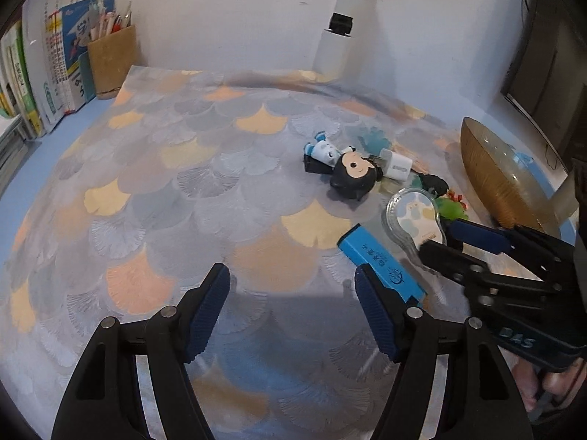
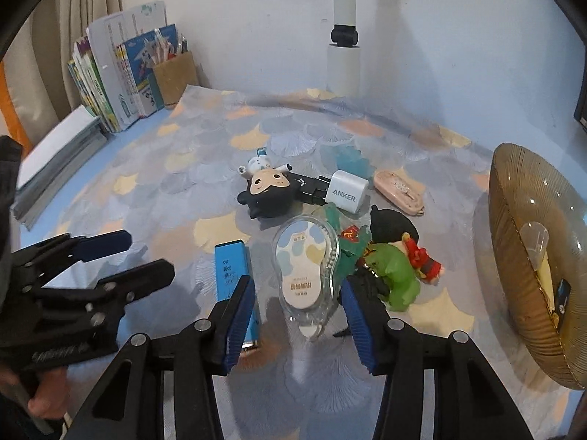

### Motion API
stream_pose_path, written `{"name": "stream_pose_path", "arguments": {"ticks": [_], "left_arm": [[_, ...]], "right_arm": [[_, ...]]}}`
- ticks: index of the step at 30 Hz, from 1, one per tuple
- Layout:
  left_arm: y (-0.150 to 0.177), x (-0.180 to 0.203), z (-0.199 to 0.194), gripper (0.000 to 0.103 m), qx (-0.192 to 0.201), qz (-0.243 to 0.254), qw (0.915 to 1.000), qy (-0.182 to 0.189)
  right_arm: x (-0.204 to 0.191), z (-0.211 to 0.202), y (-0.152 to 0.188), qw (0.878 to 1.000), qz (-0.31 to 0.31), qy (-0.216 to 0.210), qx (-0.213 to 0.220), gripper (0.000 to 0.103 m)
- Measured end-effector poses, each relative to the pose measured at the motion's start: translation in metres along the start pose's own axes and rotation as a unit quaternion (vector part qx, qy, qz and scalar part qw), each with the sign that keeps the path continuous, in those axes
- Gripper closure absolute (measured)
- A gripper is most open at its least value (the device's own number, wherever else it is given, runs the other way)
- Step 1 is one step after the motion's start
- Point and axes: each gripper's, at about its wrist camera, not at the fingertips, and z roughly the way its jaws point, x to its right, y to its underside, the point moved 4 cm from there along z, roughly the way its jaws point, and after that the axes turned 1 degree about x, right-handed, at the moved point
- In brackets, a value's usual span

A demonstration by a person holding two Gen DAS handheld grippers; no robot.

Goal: Organize rigid objects
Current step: 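Grasp the blue highlighter with the left tool while the right tool grasps the clear tape dispenser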

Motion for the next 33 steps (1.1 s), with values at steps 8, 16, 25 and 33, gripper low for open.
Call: {"name": "stream_pose_path", "arguments": {"ticks": [8, 16, 25, 33], "left_arm": [[0.003, 0.002, 0.006, 0.035, -0.011, -0.007, 0.9999, 0.008], [0.006, 0.002, 0.004, 0.035, -0.015, -0.014, 0.9997, 0.012], [0.01, 0.048, 0.018, 0.033, -0.035, 0.024, 0.9985, 0.036], [0.004, 0.083, 0.035, 0.08, -0.023, 0.094, 0.9946, -0.038]], "right_arm": [[-0.014, 0.016, 0.001, 0.997, -0.051, 0.058, 0.001, 0.055], [-0.018, 0.007, 0.017, 0.999, -0.051, 0.006, -0.017, 0.067], [0.011, -0.037, 0.071, 0.998, 0.037, -0.036, -0.041, 0.067], [0.046, -0.05, 0.092, 0.996, 0.064, -0.053, -0.034, 0.067]]}}
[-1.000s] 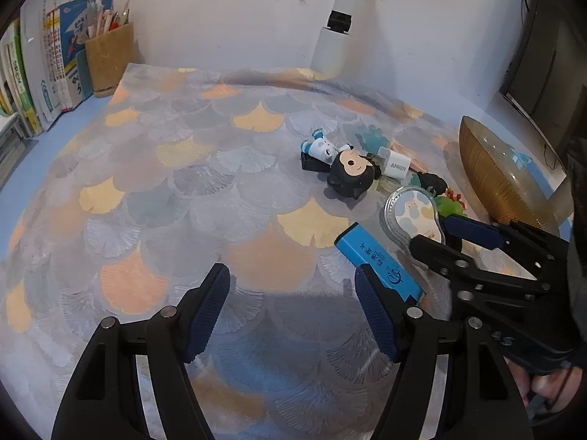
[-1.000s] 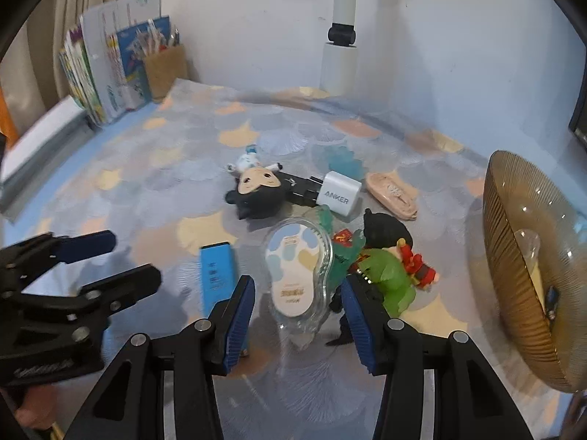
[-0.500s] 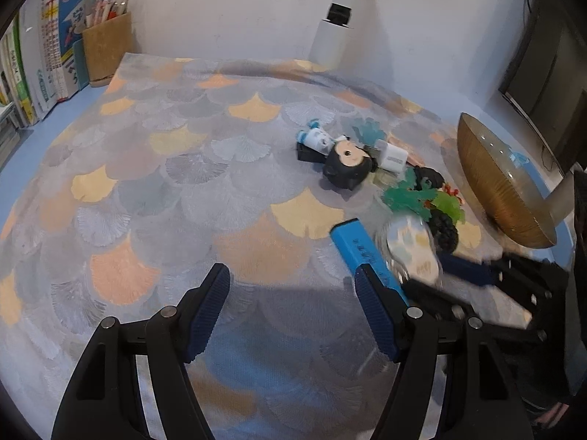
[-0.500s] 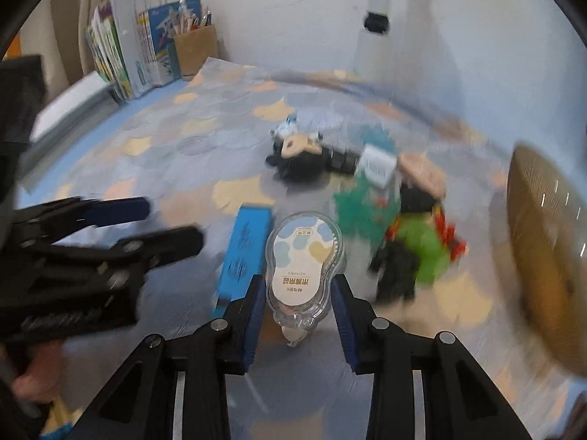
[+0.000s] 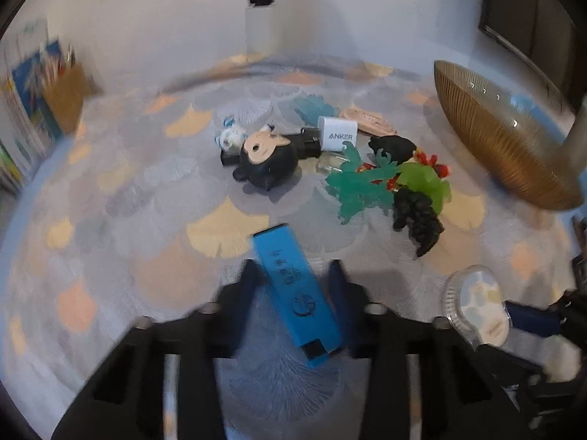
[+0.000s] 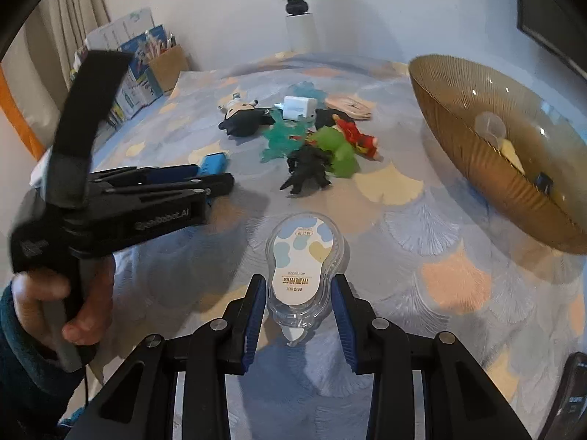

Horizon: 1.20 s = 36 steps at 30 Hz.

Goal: Organize rigid objects
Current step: 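Grasp the blue highlighter with the left tool while the right tool grasps the clear tape dispenser, then lift and carry the highlighter and tape dispenser toward the bowl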

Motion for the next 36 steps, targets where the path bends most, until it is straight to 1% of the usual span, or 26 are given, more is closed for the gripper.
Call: {"name": "stream_pose_path", "arguments": {"ticks": [1, 3, 4, 6, 7, 9, 12, 13, 15, 18, 20, 22, 23, 24, 25, 27, 28, 30, 31, 32, 34, 36], "left_arm": [[0.001, 0.0, -0.001, 0.081, 0.001, 0.0, 1.0, 0.008], [0.004, -0.005, -0.003, 0.082, 0.005, -0.004, 1.0, 0.003], [0.006, -0.011, -0.005, 0.082, 0.007, -0.014, 0.9999, -0.003], [0.011, -0.022, -0.011, 0.082, 0.012, -0.036, 0.9993, -0.001], [0.015, -0.03, -0.014, 0.082, 0.016, -0.052, 0.9985, 0.002], [0.02, -0.044, -0.018, 0.082, 0.02, -0.079, 0.9967, -0.004], [0.022, -0.057, -0.018, 0.082, 0.021, -0.111, 0.9936, -0.006], [0.021, -0.058, -0.017, 0.082, 0.023, -0.116, 0.993, -0.005], [0.022, -0.056, -0.018, 0.082, 0.025, -0.111, 0.9934, -0.012], [0.023, -0.049, -0.018, 0.081, 0.025, -0.092, 0.9951, -0.026], [0.023, -0.048, -0.017, 0.08, 0.025, -0.089, 0.9954, -0.026], [0.023, -0.048, -0.017, 0.07, 0.024, -0.088, 0.9955, -0.027], [0.023, -0.047, -0.017, 0.063, 0.023, -0.084, 0.9957, -0.032], [0.024, -0.046, -0.017, 0.063, 0.022, -0.081, 0.9959, -0.036], [0.024, -0.043, -0.017, 0.063, 0.021, -0.073, 0.9961, -0.044], [0.024, -0.04, -0.016, 0.064, 0.021, -0.06, 0.9965, -0.055], [0.023, -0.039, -0.016, 0.064, 0.022, -0.059, 0.9965, -0.056], [0.023, -0.038, -0.016, 0.078, 0.022, -0.058, 0.9969, -0.049], [0.023, -0.039, -0.016, 0.081, 0.023, -0.058, 0.9969, -0.049], [0.022, -0.038, -0.017, 0.082, 0.022, -0.057, 0.997, -0.049], [0.022, -0.038, -0.017, 0.082, 0.021, -0.055, 0.9971, -0.048], [0.021, -0.037, -0.019, 0.082, 0.021, -0.06, 0.9973, -0.037]], "right_arm": [[0.003, 0.0, 0.001, 1.0, 0.003, -0.006, 0.0, 0.067], [0.006, -0.002, 0.004, 1.0, 0.011, -0.021, 0.005, 0.067], [0.007, -0.003, 0.004, 1.0, 0.014, -0.027, 0.005, 0.066], [0.009, -0.005, 0.004, 0.999, 0.022, -0.032, 0.007, 0.062], [0.01, -0.004, 0.003, 0.999, 0.023, -0.03, 0.007, 0.062], [0.007, -0.001, 0.0, 1.0, 0.02, -0.023, 0.007, 0.062], [-0.003, 0.008, -0.005, 1.0, 0.003, 0.002, 0.002, 0.062], [-0.009, 0.01, -0.006, 1.0, -0.008, 0.019, 0.005, 0.062], [-0.019, 0.014, -0.005, 0.999, -0.038, 0.037, 0.006, 0.062], [-0.036, 0.014, 0.002, 0.996, -0.087, 0.023, 0.002, 0.065], [-0.039, 0.012, 0.008, 0.995, -0.097, 0.032, -0.003, 0.065], [-0.034, 0.009, 0.011, 0.996, -0.087, 0.035, -0.004, 0.065], [-0.031, 0.008, 0.011, 0.996, -0.08, 0.036, -0.006, 0.058], [-0.028, 0.009, 0.011, 0.996, -0.074, 0.041, -0.009, 0.038], [-0.027, 0.011, 0.01, 0.996, -0.071, 0.045, -0.007, 0.036], [-0.031, 0.014, 0.01, 0.996, -0.073, 0.053, -0.001, 0.036], [-0.034, 0.015, 0.009, 0.995, -0.078, 0.057, 0.003, 0.039], [-0.042, 0.016, 0.006, 0.996, -0.078, 0.049, 0.008, 0.053], [-0.047, 0.017, 0.005, 0.995, -0.084, 0.05, 0.012, 0.057], [-0.052, 0.018, 0.005, 0.995, -0.089, 0.042, 0.011, 0.061], [-0.064, 0.017, 0.009, 0.994, -0.103, 0.028, 0.009, 0.061], [-0.07, 0.013, 0.014, 0.993, -0.112, 0.018, 0.009, 0.061]]}}
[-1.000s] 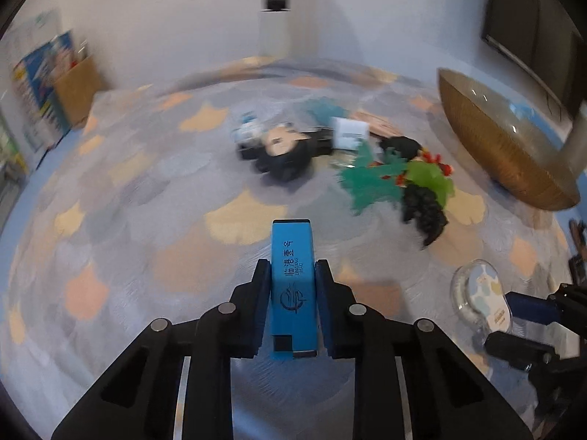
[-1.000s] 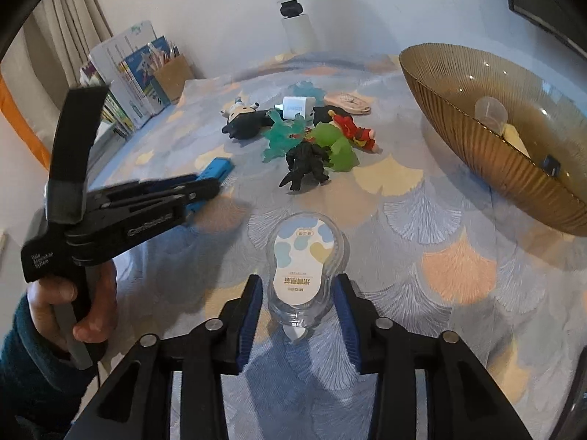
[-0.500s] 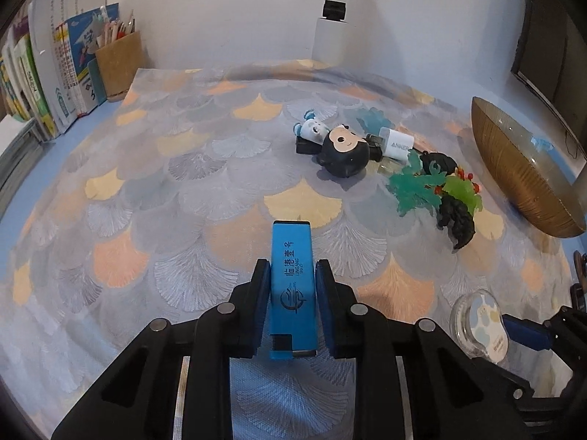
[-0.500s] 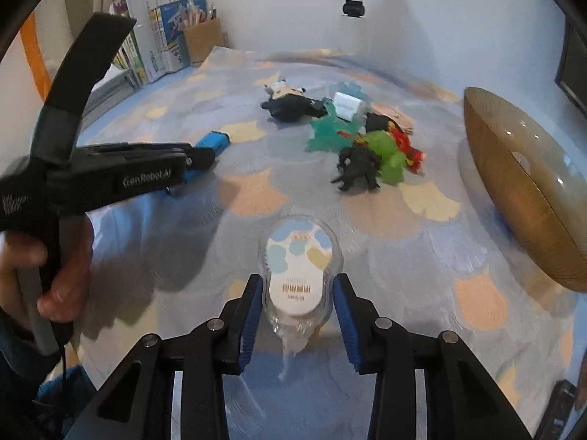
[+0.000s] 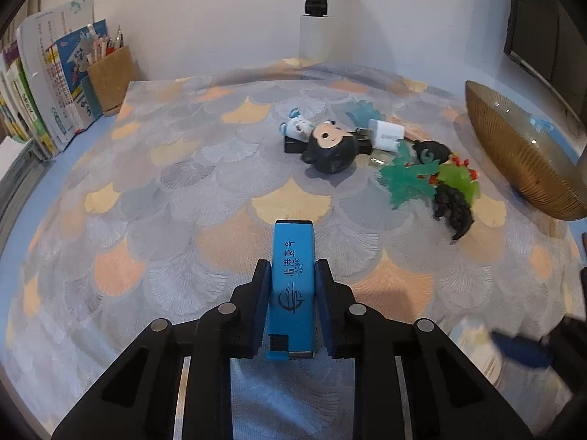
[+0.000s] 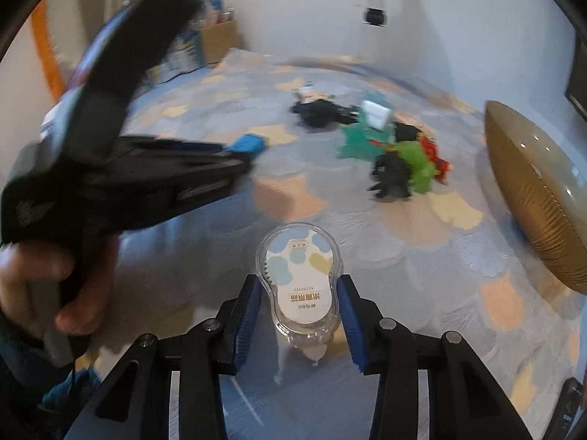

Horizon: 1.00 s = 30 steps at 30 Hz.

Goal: Organize rigid objects
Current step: 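Lift and carry the highlighter and tape dispenser toward the bowl, then open both tools to drop the highlighter and tape dispenser into the bowl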

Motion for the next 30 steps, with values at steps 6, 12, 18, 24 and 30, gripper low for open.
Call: {"name": "stream_pose_path", "arguments": {"ticks": [6, 12, 18, 24, 30], "left_arm": [[-0.027, 0.025, -0.023, 0.082, 0.03, 0.003, 0.9992, 0.025], [-0.082, 0.077, -0.061, 0.082, 0.093, 0.049, 0.9934, 0.046], [-0.145, 0.132, -0.093, 0.082, 0.154, 0.074, 0.9819, 0.082], [-0.145, 0.187, -0.055, 0.082, 0.102, 0.095, 0.9828, 0.121], [-0.106, 0.216, -0.006, 0.082, 0.035, 0.117, 0.9853, 0.12]], "right_arm": [[0.031, -0.038, -0.002, 0.999, 0.034, 0.009, 0.038, 0.061], [0.113, -0.106, -0.019, 0.988, 0.084, 0.081, 0.102, 0.061], [0.195, -0.167, -0.034, 0.968, 0.125, 0.172, 0.132, 0.061], [0.231, -0.156, -0.033, 0.967, 0.158, 0.179, 0.091, 0.061], [0.241, -0.11, -0.013, 0.967, 0.182, 0.177, 0.014, 0.061]]}}
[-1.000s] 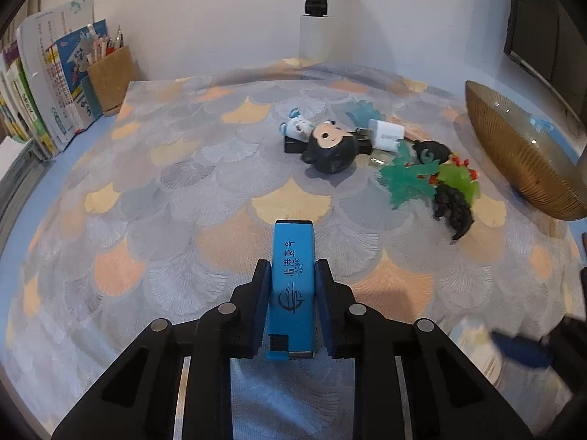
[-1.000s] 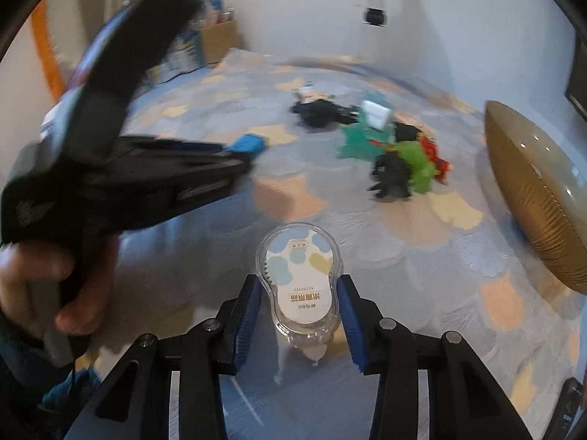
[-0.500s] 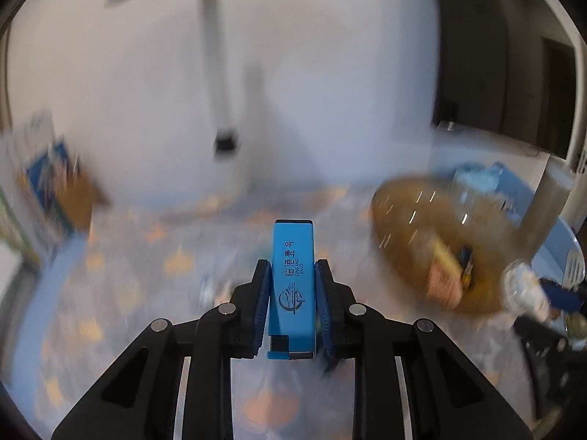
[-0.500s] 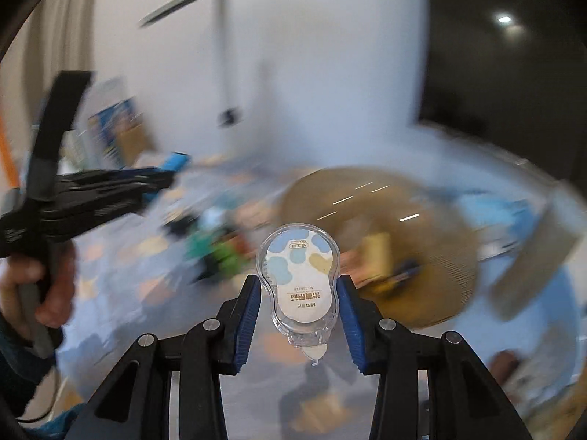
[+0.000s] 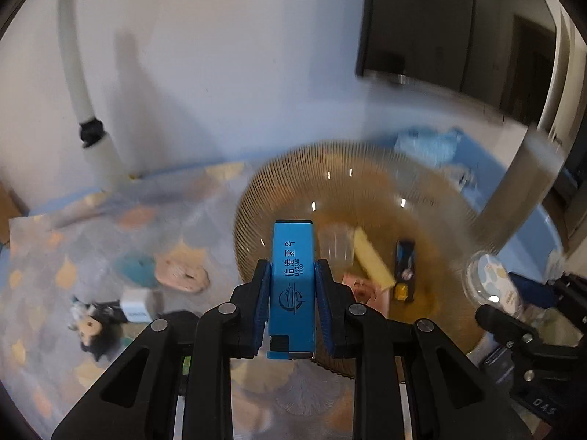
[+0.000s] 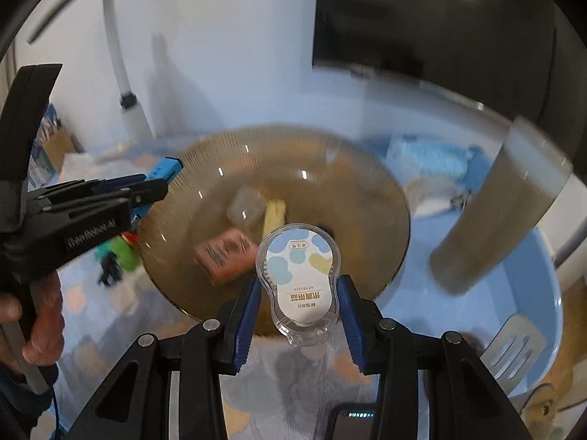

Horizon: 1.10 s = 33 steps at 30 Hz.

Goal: Organize rigid objects
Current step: 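Open both tools to drop the highlighter and tape dispenser into the bowl, then move both tools back toward the pile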

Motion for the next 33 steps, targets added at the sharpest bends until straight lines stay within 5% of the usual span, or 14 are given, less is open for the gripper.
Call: {"name": "stream_pose_path", "arguments": {"ticks": [8, 9, 12, 22, 27, 33], "left_arm": [[0.001, 0.01, 0.014, 0.078, -0.011, 0.018, 0.9998, 0.007], [0.001, 0.009, 0.011, 0.061, -0.008, 0.019, 0.9998, 0.005], [-0.001, -0.003, -0.006, 0.035, 0.019, 0.013, 0.9997, 0.009], [0.045, -0.129, -0.095, 0.035, 0.07, -0.102, 0.991, -0.051], [0.084, -0.176, -0.106, 0.035, 0.058, -0.144, 0.9836, -0.093], [0.118, -0.208, -0.089, 0.035, 0.035, -0.17, 0.9758, -0.132]], "right_arm": [[0.009, 0.017, 0.003, 0.999, 0.026, 0.007, -0.033, 0.061], [0.008, 0.017, 0.002, 0.999, 0.028, 0.014, -0.034, 0.056], [-0.007, 0.007, 0.002, 0.999, 0.041, 0.022, -0.021, 0.038], [-0.15, -0.028, 0.033, 0.993, -0.052, -0.103, 0.014, 0.038], [-0.172, -0.021, 0.044, 0.988, -0.046, -0.148, -0.001, 0.038], [-0.175, 0.001, 0.056, 0.988, -0.033, -0.151, -0.008, 0.038]]}}
